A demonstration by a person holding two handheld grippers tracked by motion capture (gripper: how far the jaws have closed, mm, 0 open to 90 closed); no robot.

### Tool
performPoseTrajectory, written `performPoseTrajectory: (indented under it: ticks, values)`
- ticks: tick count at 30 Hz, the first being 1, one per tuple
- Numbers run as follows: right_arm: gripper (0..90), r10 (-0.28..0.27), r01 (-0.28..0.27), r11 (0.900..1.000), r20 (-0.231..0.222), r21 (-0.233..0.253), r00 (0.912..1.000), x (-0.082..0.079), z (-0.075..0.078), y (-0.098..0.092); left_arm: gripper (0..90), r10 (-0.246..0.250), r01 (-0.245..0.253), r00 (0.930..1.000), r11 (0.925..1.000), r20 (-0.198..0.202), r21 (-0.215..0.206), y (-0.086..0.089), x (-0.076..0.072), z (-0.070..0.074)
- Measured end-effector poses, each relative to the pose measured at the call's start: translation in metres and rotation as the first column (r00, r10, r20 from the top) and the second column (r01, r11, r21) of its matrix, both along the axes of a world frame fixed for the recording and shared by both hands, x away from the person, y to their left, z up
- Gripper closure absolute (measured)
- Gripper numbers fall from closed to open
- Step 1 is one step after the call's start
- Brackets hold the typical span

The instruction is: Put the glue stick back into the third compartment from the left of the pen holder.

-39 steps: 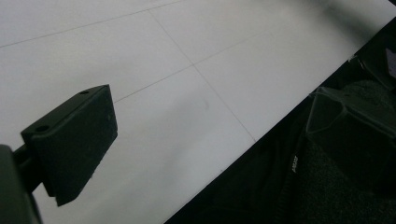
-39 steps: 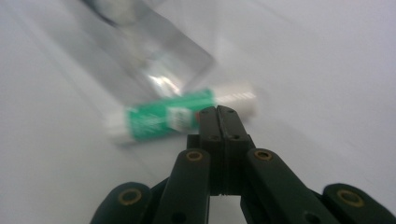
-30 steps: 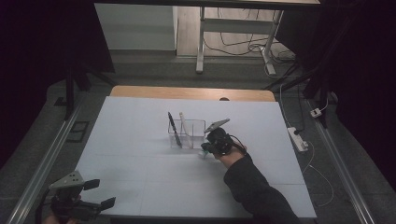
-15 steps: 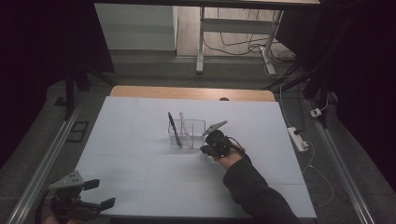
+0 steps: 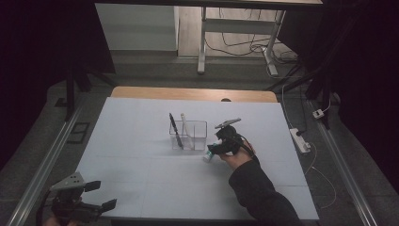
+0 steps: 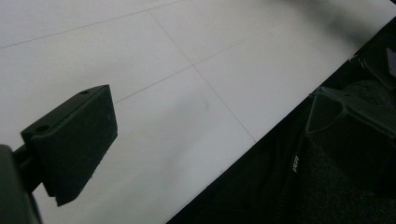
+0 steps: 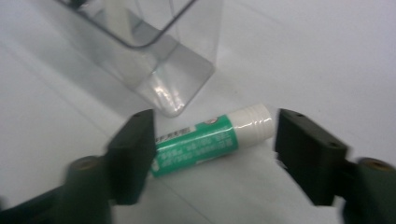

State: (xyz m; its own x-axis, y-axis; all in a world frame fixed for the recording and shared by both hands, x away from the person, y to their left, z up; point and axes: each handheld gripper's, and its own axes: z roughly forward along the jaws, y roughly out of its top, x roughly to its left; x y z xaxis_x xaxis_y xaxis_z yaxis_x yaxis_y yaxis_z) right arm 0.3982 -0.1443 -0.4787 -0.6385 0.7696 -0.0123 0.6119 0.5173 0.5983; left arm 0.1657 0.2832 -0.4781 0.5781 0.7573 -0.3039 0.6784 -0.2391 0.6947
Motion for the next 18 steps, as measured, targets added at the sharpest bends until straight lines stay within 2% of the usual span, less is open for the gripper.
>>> performPoseTrajectory:
  ticks: [3, 6, 14, 18]
  values:
    - [16.2, -0.039, 0.038, 0.999, -0.032, -0.019, 0.9987, 0.005, -0.007, 0.006, 2.0, 0.001, -0.001, 1.0000, 1.0000, -0.001, -0.003, 0.000, 0.000, 0.000]
    - [13.4, -0.054, 0.051, 0.997, -0.053, -0.057, 0.9971, 0.009, -0.016, 0.012, 2.0, 0.001, -0.001, 1.0000, 1.0000, -0.001, -0.003, 0.001, 0.000, 0.000]
    - [12.4, -0.062, 0.053, 0.994, -0.084, -0.100, 0.9945, 0.011, -0.024, 0.015, 2.0, 0.001, -0.001, 1.0000, 1.0000, -0.001, -0.003, 0.001, 0.000, 0.000]
    - [15.6, -0.075, 0.059, 0.990, -0.123, -0.128, 0.9896, 0.012, -0.026, 0.012, 2.0, 0.002, -0.002, 1.0000, 1.0000, -0.002, -0.005, 0.001, 0.000, 0.000]
